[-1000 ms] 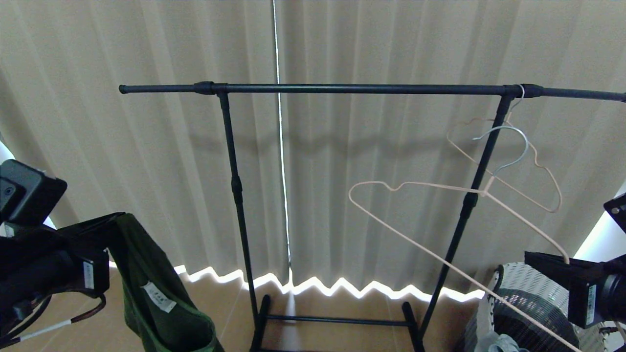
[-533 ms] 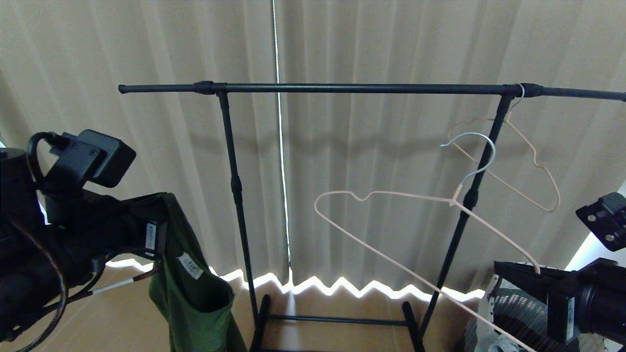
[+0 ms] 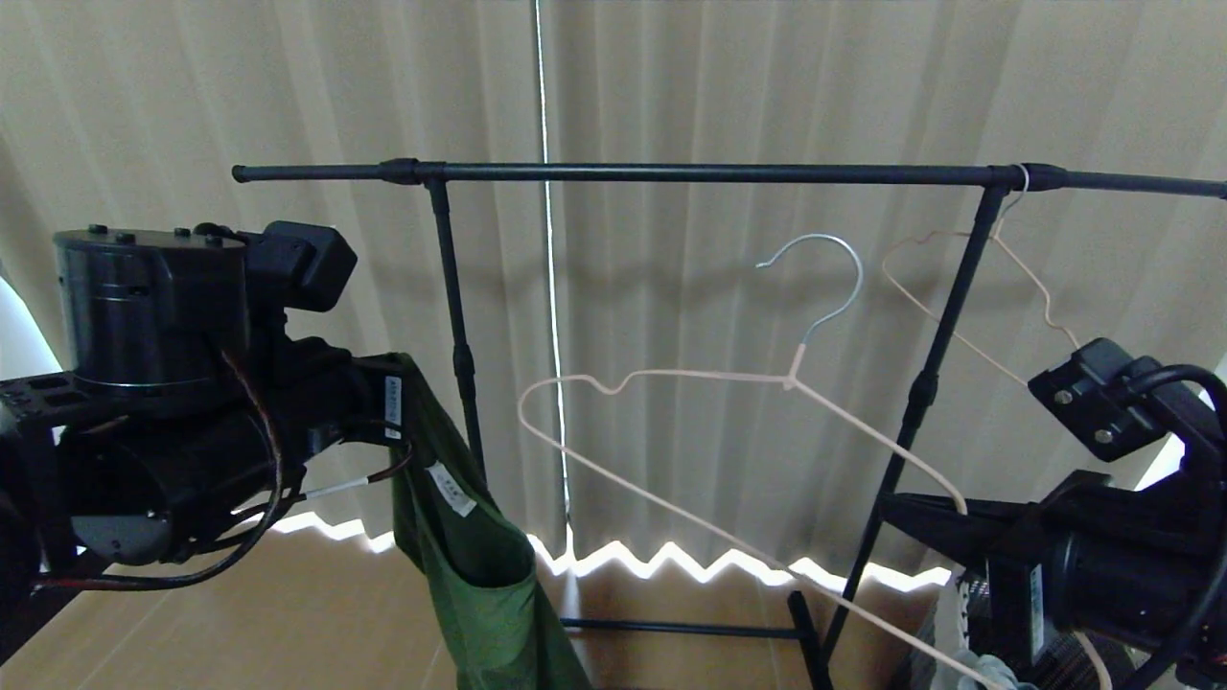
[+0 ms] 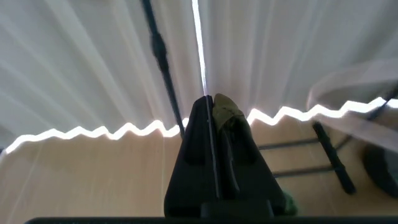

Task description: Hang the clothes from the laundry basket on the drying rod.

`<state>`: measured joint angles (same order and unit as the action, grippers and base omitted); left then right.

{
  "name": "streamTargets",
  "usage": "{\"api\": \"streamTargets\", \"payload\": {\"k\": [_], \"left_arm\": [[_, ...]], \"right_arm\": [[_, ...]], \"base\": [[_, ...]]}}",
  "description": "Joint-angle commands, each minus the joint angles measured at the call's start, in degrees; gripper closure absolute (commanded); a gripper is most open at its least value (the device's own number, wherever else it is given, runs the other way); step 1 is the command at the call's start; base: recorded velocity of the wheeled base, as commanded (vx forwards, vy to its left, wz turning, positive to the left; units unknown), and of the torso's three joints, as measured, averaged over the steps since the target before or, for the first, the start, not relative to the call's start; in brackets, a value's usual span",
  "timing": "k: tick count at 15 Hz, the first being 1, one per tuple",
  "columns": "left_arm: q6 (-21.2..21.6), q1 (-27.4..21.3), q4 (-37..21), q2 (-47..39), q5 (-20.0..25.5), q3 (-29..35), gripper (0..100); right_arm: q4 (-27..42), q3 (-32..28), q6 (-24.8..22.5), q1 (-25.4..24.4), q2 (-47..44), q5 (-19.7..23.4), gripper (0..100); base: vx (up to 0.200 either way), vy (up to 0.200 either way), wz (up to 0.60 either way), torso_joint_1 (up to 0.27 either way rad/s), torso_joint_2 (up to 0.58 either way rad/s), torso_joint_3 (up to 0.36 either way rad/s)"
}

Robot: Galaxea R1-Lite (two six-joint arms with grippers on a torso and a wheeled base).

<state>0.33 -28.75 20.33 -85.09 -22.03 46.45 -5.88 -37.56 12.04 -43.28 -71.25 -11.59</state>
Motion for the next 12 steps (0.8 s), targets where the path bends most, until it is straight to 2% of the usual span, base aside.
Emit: {"api": "streamTargets", "payload": {"k": [1, 4, 7, 12], "left_arm": [[-0.24, -0.08, 0.14, -1.57, -0.56, 0.58, 100], [-1.38, 0.01, 0.14, -3.06, -1.88, 1.98, 100], [-1.38, 0.18, 0.14, -4.29, -5.13, 2.68, 100], [-1.38, 0.18, 0.23, -6.32, -7.50, 3.56, 100]], "right_arm": [[-0.01, -0.23, 0.08, -2.95, -1.78, 0.08, 100], [-1.16, -1.11, 0.26, -5.33, -4.60, 0.17, 100], [-4.85, -1.20, 0.08, -7.17, -6.27, 0.08, 100], [-5.20, -1.38, 0.44, -8.49, -7.14, 0.17, 100]], "base": [[0.000, 0.000, 0.00, 0.000, 0.00, 0.000], [0.000, 0.000, 0.00, 0.000, 0.00, 0.000], [0.000, 0.000, 0.00, 0.000, 0.00, 0.000], [0.000, 0.000, 0.00, 0.000, 0.00, 0.000]]}}
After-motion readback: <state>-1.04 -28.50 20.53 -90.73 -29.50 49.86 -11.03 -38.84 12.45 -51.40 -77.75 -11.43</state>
